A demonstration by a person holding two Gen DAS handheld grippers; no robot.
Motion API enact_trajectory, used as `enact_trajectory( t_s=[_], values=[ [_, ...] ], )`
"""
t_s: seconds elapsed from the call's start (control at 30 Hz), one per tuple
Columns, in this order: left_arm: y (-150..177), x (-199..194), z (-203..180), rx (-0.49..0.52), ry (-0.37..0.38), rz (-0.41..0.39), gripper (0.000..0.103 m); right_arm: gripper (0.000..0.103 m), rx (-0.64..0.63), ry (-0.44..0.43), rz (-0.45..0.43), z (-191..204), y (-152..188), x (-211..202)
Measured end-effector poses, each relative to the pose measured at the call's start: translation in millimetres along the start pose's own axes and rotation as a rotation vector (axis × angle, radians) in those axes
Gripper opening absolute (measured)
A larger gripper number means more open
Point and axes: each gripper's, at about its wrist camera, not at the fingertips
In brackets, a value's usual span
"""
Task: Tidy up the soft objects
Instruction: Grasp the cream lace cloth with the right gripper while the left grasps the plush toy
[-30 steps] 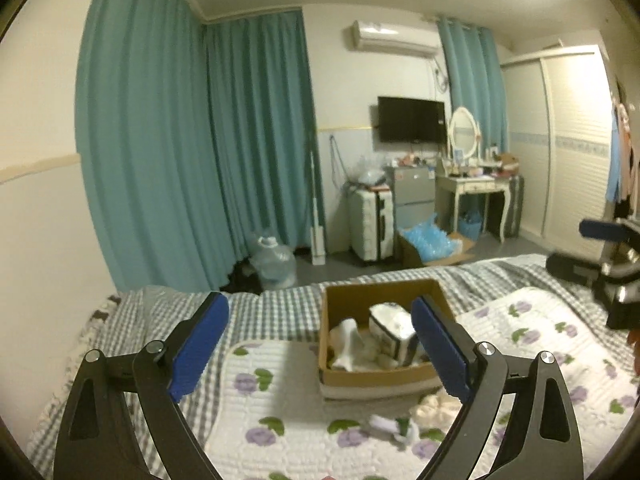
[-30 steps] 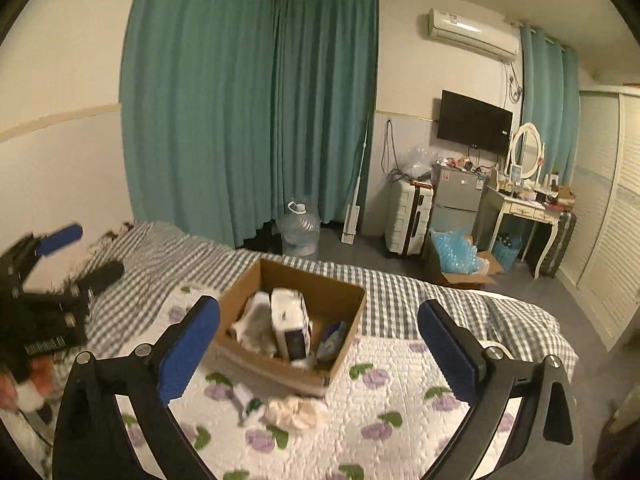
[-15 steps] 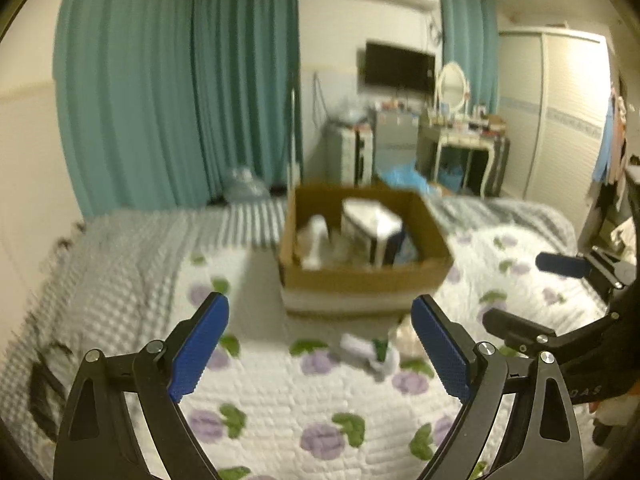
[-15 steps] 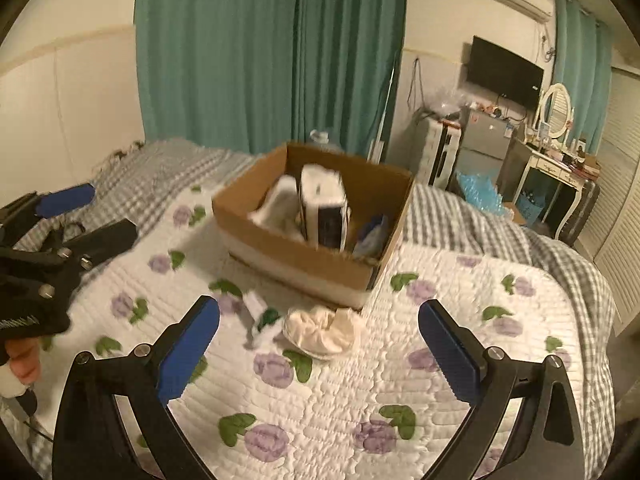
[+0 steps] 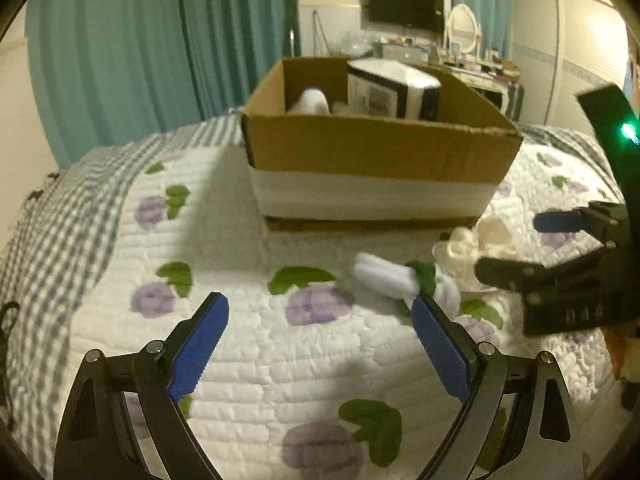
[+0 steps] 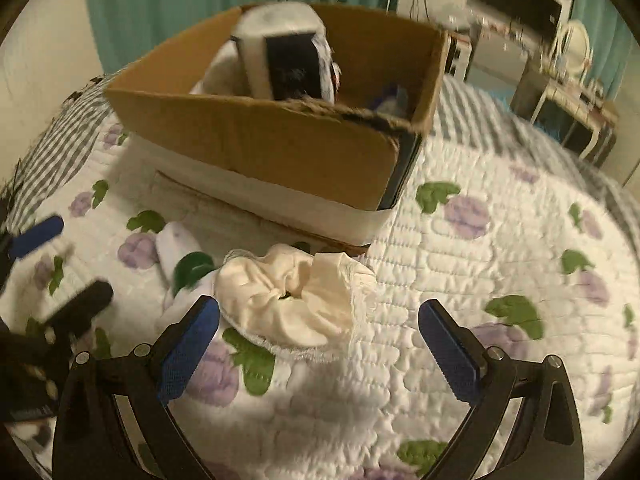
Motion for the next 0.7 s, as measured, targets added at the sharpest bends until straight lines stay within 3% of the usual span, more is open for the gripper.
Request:
enact_trajectory(
  t_s=[0.07,0.17,0.23,0.33,0.57,0.7],
  values=[
    [3,4,-2,0.006,0.006,0.004,0.094,0.092,0.018,-0.018,0.006,-6,-4,5],
    [6,4,-11,0.026,0.035,0.003,0.094,0.069,0.025,-0.04,0.047,-13,-6,16],
    [7,3,-18,0.04,0.057,0.002,0.094,0.037,0.027,-0.073,0.087,-15,-5,25],
    [7,1,-29,0.076,0.071,-0.009,0.094,0.02,0.032,-0.081,0.081,-17,-4,20],
    [-2,2,-50,0.117,0.12,0.009,0.092,0.017,-0.016,-0.036,-0.006,-29,-9,-31],
    [-12,14,-58,0.096,0.153,0.05,0.092,0.017,0.006,-0.025,-0.013,-42,-8,-37]
  ],
)
Point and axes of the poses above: each gripper's, at about its wrist camera, not at the fingertips, and x roughly the way its jaws point, z to its left, y to its underside, and after that the axes turned 12 degrees about -y, right-handed
